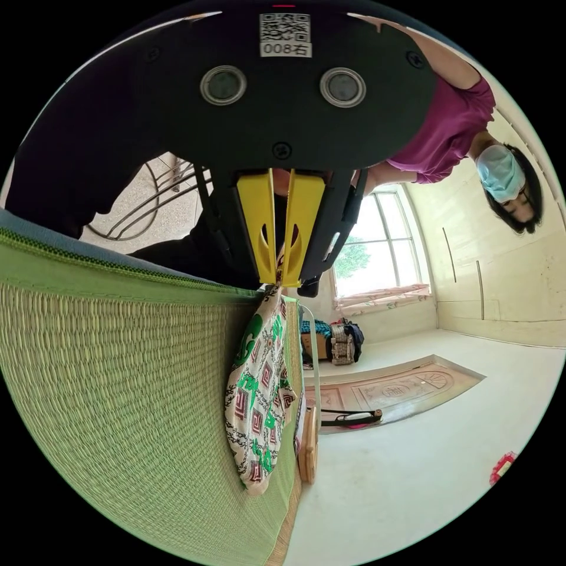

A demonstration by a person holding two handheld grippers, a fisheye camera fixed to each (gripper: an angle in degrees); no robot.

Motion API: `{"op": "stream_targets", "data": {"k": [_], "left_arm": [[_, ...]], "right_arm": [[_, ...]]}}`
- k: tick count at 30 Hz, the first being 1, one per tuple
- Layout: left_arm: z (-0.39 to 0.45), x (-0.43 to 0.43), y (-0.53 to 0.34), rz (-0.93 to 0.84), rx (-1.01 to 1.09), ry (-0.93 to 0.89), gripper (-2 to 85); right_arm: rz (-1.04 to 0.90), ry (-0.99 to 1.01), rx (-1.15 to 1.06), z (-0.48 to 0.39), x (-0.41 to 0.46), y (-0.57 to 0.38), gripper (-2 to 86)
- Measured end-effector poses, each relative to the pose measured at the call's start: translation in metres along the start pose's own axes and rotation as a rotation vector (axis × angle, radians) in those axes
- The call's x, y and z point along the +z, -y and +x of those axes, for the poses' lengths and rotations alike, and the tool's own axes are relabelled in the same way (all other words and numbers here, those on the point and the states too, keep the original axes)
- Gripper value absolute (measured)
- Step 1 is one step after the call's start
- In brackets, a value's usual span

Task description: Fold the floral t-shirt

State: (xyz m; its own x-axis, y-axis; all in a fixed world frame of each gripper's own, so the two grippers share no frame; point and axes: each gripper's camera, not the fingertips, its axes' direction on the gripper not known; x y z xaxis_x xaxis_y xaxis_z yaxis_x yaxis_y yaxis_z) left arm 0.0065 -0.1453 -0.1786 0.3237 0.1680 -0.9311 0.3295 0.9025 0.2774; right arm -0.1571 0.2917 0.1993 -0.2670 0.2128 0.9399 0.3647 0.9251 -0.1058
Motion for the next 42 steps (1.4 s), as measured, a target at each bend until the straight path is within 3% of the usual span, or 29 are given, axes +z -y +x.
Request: {"op": "stream_targets", "data": {"k": [15, 28, 36, 42], "left_arm": [[0.000, -0.059, -0.007, -0.024, 0.019, 0.031, 0.5], [0.003, -0.118, -0.030, -0.010, 0.035, 0.007, 1.1], [-0.012, -0.230, -0.080, 0.179, 0.024, 0.027, 3.7], [-0.055, -0.290, -0.112, 0.366, -0.070, -0.075, 8.0]], "right_arm": [[0.077, 0.160, 0.059, 0.042, 0.008, -0.010, 8.2], [0.084, 0.150, 0.089, 0.050, 0.017, -0.018, 1.9], [0.097, 0.182, 0.089, 0.045, 0.012, -0.025, 1.0], [0.091, 0.199, 0.077, 0.035, 0.015, -0.027, 0.9]]}}
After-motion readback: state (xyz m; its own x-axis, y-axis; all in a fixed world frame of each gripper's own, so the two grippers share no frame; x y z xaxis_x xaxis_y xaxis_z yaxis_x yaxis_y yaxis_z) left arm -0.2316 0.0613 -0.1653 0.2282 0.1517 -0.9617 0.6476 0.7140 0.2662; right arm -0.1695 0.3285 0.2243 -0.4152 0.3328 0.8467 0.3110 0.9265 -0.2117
